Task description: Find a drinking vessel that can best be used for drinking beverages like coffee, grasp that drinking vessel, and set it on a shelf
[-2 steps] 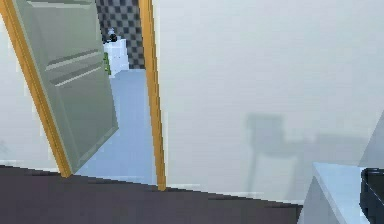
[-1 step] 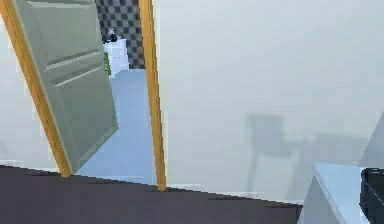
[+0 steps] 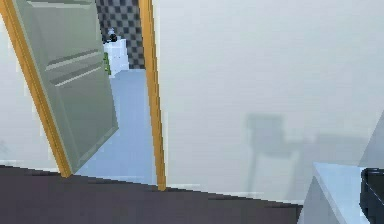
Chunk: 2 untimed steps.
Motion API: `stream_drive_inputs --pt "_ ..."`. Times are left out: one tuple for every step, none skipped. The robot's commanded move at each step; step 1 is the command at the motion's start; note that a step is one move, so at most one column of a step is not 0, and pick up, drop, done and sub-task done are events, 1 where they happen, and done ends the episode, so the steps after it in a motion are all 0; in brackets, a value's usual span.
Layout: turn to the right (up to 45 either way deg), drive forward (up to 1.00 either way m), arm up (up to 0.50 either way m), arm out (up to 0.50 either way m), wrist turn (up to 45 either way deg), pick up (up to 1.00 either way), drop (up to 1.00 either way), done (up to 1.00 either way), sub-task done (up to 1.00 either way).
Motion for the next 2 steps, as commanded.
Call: stream_drive_inputs --pt "0.0 0.00 0.00 0.00 33.0 0.00 0.00 0.00 0.00" --pt "0.0 0.00 -0.16 0.00 0.0 0.00 0.00 0.00 0.00"
